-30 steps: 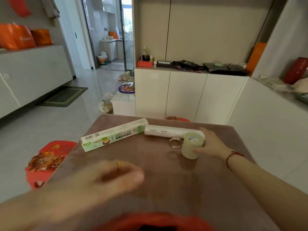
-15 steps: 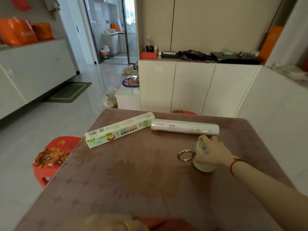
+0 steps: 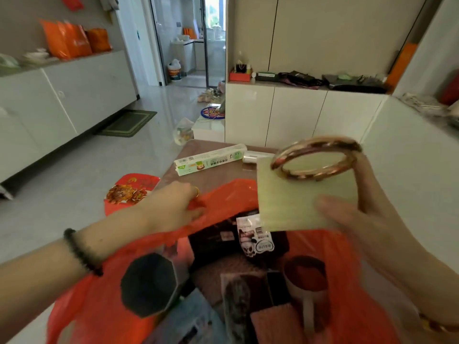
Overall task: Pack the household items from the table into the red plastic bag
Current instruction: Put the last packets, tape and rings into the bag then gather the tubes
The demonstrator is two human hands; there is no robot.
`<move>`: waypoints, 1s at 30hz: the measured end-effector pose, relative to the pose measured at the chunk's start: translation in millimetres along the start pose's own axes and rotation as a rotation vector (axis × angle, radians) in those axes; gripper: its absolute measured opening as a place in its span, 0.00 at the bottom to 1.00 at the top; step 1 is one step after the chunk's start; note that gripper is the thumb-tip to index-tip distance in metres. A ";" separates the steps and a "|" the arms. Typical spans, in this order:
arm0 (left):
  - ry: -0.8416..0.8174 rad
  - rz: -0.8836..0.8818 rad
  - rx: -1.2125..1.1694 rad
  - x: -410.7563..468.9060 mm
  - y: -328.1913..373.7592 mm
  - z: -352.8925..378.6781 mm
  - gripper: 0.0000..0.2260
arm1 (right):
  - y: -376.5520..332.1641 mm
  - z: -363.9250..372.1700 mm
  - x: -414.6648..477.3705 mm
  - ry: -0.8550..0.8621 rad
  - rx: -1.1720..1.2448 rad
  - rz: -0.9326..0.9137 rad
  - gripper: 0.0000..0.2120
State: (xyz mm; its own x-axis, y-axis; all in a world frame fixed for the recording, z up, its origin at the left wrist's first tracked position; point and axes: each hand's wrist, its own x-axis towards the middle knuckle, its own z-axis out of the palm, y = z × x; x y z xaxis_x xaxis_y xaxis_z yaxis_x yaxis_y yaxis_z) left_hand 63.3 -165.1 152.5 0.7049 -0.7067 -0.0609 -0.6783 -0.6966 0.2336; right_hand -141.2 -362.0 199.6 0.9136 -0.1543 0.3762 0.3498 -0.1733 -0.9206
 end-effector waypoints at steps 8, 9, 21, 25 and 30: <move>0.264 0.050 -0.123 -22.8 19.2 -21.0 0.11 | 74.6 85.4 -32.9 -0.078 -0.777 -0.143 0.28; 0.275 0.053 -0.126 -24.0 19.5 -21.0 0.12 | 85.3 88.5 -35.5 -0.109 -0.872 -0.176 0.26; -0.041 0.139 -0.316 -14.2 5.8 -39.7 0.14 | 33.9 30.5 6.3 -0.431 -0.818 -0.112 0.23; -0.098 0.002 -0.362 24.6 -16.4 -55.3 0.20 | 21.6 -10.0 88.0 -0.247 -0.792 -0.082 0.17; -0.007 -0.139 -0.267 111.1 -62.2 -38.3 0.20 | 99.4 -74.4 202.2 -0.376 -1.157 0.156 0.33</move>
State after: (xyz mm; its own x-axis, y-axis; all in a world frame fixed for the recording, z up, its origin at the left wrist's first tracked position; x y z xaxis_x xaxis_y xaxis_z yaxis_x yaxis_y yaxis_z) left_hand 191.8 -195.6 168.3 0.7848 -0.6087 -0.1166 -0.4965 -0.7301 0.4695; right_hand 62.9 -482.8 191.8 0.9992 0.0060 0.0403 0.0158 -0.9692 -0.2459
